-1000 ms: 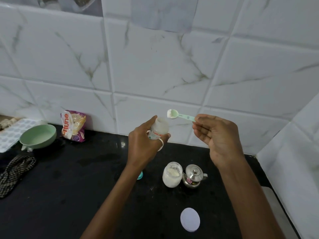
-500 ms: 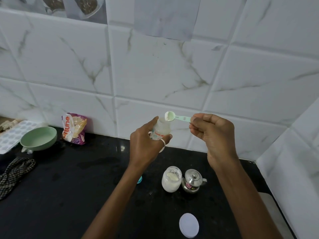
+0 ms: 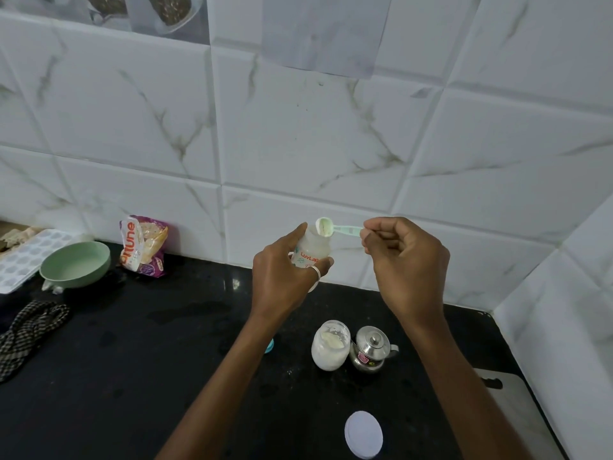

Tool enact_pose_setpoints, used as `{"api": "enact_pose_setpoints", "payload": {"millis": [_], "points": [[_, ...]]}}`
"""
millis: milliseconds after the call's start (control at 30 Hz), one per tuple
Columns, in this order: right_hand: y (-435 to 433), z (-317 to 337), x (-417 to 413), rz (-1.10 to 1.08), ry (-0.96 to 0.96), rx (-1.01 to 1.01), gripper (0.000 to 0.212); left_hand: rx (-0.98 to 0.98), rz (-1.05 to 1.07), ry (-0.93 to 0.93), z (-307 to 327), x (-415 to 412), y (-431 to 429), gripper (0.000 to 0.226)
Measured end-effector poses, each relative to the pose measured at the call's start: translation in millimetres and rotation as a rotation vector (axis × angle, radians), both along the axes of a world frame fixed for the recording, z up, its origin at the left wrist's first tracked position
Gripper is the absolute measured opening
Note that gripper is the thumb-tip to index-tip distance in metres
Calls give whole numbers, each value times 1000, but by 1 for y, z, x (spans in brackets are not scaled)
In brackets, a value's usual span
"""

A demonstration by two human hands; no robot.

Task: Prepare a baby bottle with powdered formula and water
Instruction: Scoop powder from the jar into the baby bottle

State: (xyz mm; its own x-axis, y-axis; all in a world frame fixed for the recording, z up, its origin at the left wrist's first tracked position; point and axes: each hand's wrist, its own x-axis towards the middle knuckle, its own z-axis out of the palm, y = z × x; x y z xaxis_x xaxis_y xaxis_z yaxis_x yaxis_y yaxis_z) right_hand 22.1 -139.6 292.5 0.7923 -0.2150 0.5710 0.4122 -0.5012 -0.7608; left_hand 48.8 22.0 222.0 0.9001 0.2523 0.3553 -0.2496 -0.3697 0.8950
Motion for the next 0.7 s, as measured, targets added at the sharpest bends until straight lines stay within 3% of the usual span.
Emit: {"api": "enact_pose_setpoints", "payload": {"millis": [233, 533, 700], "points": [[3, -7, -1, -34, -241, -248, 10, -14, -14, 3, 0, 1, 1, 80], [5, -12, 0, -35, -372, -427, 10, -11, -8, 11, -1, 3, 3, 76], [1, -19, -1, -27, -431, -674, 25, -27, -18, 11, -1, 2, 3, 76]]}}
